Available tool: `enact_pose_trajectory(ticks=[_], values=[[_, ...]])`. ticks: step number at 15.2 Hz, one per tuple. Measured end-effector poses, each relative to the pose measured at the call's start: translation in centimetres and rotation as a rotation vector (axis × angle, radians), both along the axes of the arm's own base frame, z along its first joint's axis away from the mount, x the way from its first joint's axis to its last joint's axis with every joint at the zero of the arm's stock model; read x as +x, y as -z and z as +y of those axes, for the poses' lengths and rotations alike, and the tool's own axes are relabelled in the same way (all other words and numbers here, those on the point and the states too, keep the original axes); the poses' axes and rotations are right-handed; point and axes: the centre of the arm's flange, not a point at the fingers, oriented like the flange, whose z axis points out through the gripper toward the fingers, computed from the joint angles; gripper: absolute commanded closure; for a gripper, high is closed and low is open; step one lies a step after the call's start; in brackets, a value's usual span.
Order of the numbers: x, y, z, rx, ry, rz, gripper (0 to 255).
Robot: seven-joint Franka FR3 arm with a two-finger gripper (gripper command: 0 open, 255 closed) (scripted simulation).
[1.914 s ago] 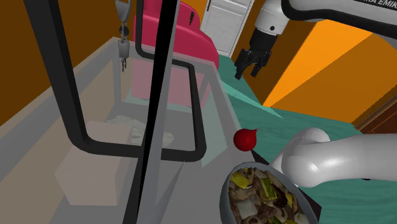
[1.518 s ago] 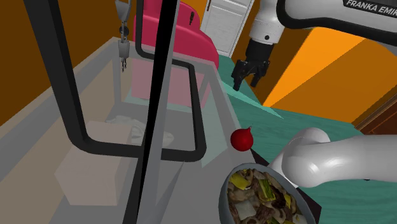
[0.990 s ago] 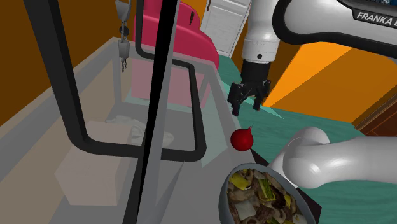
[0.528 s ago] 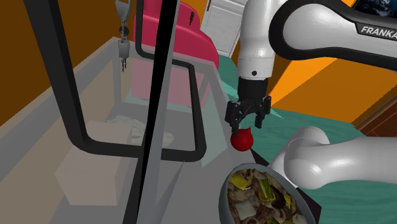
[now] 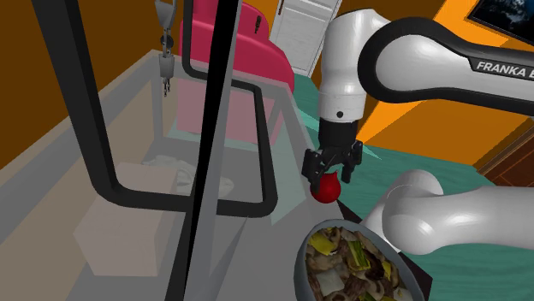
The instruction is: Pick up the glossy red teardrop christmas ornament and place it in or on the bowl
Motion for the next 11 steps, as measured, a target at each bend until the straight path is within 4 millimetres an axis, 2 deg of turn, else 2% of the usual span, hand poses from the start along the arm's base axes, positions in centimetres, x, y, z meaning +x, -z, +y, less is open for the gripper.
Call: enact_pose_trajectory(ticks=[3,4,11], values=[[-0.02,0.05,0.0,0.0,0.0,0.0,0],[-0.02,0.05,0.0,0.0,0.0,0.0,255],[-0.01,0.06,0.0,0.0,0.0,0.0,255]])
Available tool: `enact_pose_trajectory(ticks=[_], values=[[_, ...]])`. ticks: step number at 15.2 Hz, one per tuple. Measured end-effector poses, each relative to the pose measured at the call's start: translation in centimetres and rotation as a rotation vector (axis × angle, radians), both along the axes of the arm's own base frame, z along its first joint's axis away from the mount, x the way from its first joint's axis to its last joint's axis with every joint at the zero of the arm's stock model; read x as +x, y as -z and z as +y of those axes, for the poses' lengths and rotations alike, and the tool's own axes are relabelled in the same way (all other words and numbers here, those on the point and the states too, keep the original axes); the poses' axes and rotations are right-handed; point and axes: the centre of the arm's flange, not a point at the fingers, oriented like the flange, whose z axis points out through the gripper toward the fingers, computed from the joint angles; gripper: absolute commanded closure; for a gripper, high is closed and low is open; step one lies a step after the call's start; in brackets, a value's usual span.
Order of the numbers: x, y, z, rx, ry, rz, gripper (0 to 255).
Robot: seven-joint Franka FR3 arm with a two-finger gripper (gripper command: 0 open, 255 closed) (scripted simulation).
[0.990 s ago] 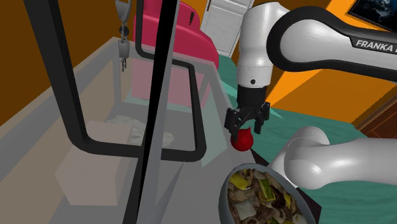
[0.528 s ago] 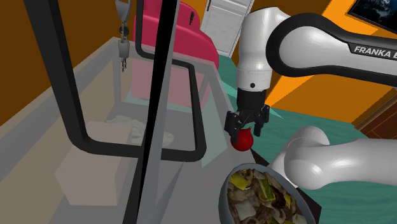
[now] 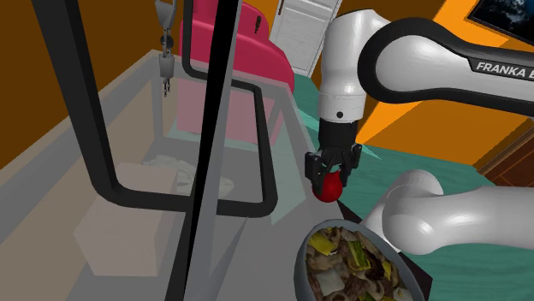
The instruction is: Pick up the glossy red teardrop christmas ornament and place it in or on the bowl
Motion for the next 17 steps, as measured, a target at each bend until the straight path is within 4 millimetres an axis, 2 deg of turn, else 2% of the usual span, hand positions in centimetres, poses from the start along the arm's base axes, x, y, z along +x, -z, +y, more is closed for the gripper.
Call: enact_pose_trajectory(ticks=[4,17], values=[[0.0,-0.3,0.0,0.0,0.0,0.0,255],[0.0,-6.8,0.0,0.0,0.0,0.0,255]])
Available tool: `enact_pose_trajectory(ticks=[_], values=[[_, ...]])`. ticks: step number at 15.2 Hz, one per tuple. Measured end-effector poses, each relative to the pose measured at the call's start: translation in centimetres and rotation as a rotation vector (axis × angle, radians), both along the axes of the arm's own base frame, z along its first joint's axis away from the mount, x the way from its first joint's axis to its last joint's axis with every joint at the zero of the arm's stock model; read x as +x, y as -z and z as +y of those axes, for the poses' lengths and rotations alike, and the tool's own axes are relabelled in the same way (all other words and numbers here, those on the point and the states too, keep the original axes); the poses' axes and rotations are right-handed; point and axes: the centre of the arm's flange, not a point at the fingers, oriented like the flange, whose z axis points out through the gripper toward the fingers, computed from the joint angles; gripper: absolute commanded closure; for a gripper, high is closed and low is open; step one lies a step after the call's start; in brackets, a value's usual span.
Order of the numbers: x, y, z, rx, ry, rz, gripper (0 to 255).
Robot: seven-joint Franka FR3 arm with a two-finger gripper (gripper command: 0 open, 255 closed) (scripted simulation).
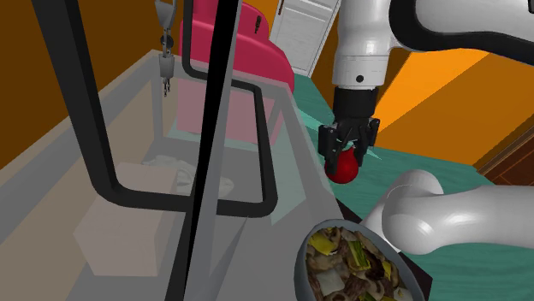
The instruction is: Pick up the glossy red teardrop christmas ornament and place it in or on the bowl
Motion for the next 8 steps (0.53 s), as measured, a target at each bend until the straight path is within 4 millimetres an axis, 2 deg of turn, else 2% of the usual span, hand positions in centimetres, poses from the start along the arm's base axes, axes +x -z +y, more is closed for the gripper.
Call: enact_pose_trajectory(ticks=[8], values=[[-0.1,-4.3,0.0,0.0,0.0,0.0,255]])
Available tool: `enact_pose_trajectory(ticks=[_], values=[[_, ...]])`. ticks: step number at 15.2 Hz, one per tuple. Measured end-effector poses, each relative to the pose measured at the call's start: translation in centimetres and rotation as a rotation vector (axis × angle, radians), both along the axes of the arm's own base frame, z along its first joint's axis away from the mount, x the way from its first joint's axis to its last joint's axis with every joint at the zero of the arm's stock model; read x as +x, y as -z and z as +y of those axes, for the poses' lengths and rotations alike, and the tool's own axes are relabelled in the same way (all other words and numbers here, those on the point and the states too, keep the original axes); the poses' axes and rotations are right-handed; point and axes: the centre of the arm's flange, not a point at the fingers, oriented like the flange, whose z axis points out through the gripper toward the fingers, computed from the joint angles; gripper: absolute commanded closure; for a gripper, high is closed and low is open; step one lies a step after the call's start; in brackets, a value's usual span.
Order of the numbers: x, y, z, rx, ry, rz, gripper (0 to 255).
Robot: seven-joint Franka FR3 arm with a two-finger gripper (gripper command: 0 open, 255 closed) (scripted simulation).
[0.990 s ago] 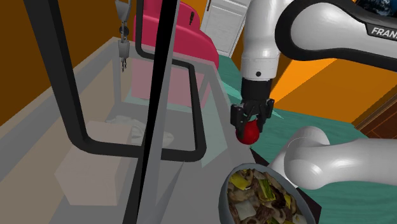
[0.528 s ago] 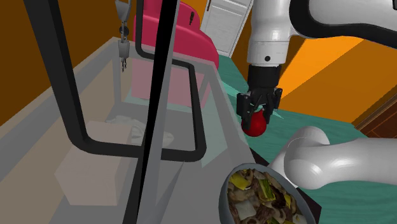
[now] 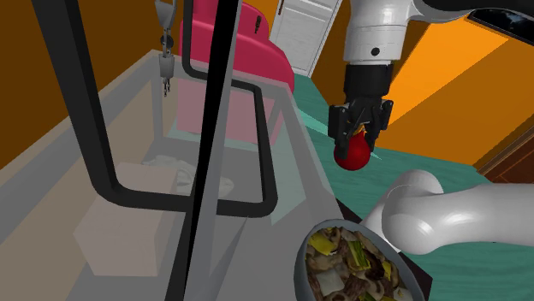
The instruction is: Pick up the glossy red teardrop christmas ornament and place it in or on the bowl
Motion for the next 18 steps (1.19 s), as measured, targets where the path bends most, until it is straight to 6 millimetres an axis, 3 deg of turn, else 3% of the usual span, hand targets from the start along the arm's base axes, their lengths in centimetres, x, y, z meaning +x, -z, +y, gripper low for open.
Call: enact_pose_trajectory(ticks=[11,18], values=[[0.1,-5.5,-0.1,0.0,0.0,0.0,255],[-4.6,-5.8,6.4,-0.001,-0.001,-0.001,255]])
